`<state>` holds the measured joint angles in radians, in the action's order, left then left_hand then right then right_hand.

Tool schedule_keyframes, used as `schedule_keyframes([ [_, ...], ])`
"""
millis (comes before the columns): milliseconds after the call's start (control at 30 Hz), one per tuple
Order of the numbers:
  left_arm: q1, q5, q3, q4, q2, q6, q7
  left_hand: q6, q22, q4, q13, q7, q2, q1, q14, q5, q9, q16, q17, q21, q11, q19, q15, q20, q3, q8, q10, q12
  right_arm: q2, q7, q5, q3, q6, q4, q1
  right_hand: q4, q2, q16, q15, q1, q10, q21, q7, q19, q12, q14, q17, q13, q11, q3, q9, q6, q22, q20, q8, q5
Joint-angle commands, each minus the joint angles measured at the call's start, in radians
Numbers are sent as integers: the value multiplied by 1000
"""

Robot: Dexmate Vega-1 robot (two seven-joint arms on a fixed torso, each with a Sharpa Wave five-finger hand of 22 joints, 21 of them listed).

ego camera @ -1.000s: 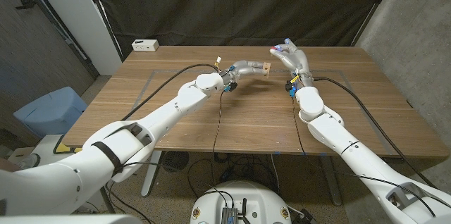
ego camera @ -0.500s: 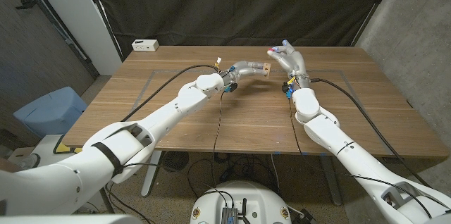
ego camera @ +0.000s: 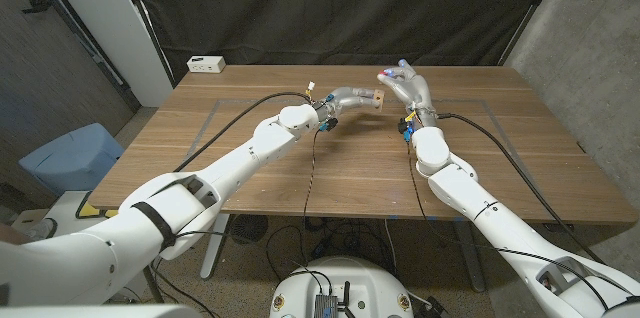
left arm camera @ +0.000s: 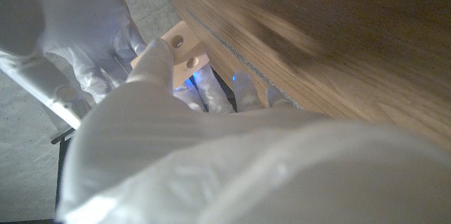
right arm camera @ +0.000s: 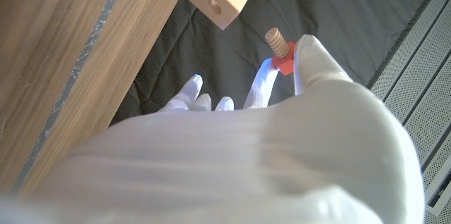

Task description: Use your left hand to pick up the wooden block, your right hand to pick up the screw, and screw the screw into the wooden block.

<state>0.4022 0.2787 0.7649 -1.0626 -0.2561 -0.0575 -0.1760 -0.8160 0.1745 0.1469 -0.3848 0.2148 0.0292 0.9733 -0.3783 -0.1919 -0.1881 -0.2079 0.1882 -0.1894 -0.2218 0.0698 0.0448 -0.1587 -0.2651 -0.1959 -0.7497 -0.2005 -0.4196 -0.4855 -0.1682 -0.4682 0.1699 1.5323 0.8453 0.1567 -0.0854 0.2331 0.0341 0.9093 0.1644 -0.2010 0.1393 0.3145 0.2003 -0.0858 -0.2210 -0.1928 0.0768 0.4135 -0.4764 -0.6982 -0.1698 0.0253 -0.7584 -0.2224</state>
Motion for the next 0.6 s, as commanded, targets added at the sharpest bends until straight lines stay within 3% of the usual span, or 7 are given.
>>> schedule_keyframes([
  [33, -8, 0, 2, 17, 7, -5, -4, -5, 2, -1, -2, -2, 6, -6, 2, -6, -5, -3, 5, -5, 3, -2, 43, -1, -3, -4, 3, -7, 10, -7, 7, -8, 9, -26, -10, 1, 0, 2, 0, -3, 7, 4, 1, 4, 1, -8, -3, -3, 2, 7, -2, -2, -2, 2, -5, -6],
  [600, -3, 0, 1, 10, 6, -6, 1, -6, 2, -1, -1, -4, 8, -7, 2, -6, -5, -4, 5, -5, 3, -2, 43, -1, -3, -5, 3, -8, 13, -10, 10, -15, 6, -29, -8, 1, 1, 2, 0, -3, 10, 4, 1, 5, 1, -10, -5, -3, 2, 9, -1, -1, -3, 2, -9, -8],
])
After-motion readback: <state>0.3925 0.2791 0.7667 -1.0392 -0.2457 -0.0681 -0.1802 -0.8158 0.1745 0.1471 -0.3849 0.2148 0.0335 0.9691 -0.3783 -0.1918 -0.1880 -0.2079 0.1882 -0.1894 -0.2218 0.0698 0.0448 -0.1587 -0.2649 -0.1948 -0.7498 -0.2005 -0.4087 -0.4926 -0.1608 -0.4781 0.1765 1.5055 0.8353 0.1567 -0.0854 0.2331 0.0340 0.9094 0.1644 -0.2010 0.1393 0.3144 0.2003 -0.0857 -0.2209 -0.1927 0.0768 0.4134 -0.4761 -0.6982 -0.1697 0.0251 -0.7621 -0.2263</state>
